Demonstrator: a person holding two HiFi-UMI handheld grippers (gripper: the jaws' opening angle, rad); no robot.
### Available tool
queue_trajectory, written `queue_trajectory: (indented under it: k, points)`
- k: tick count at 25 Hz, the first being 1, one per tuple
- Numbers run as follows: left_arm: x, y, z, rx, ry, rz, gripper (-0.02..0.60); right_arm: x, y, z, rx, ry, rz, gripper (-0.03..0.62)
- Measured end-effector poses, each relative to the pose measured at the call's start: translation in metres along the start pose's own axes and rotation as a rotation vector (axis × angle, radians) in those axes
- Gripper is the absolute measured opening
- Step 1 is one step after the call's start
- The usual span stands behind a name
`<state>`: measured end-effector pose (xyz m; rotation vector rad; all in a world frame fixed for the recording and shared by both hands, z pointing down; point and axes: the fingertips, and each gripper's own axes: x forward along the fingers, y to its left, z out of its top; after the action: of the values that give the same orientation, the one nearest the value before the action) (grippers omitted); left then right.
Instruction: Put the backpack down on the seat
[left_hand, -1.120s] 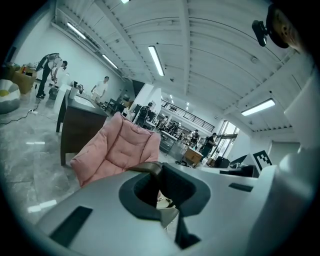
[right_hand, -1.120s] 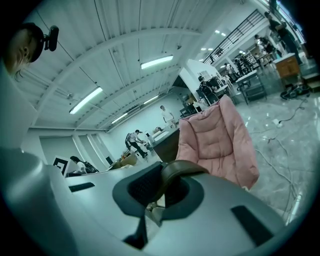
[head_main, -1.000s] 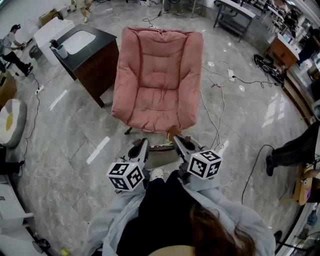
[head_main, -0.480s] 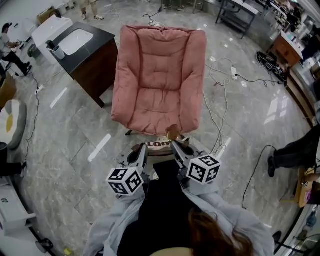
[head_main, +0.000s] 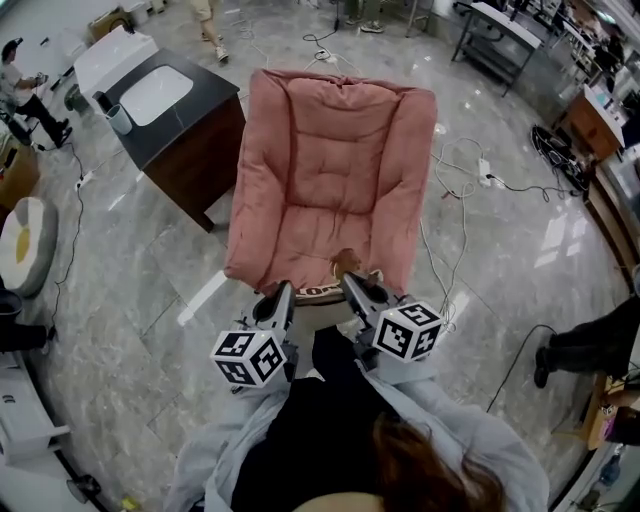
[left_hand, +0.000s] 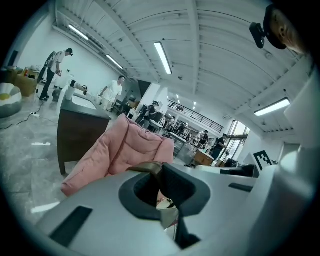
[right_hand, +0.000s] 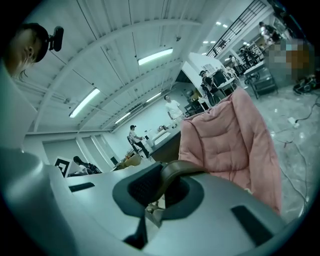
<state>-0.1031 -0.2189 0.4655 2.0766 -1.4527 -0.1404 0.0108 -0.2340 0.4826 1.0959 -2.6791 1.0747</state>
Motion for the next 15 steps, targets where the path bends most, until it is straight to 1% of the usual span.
queue_trajectory:
  k: [6,10,15]
  points:
    - [0.062,0.012,0.030,0.001,-0.005,-0.001,0.020,0.038,-0.034,0.046,-0.004,0.002,0.006,0.009]
    - [0.095,0.016,0.040,-0.020,0.006,0.001,0.020,0.054,-0.055,0.070,0.004,0.005,0.004,0.009]
    - [0.127,0.019,0.047,-0.021,0.020,-0.011,0.020,0.073,-0.078,0.094,0.002,-0.012,0.003,0.009]
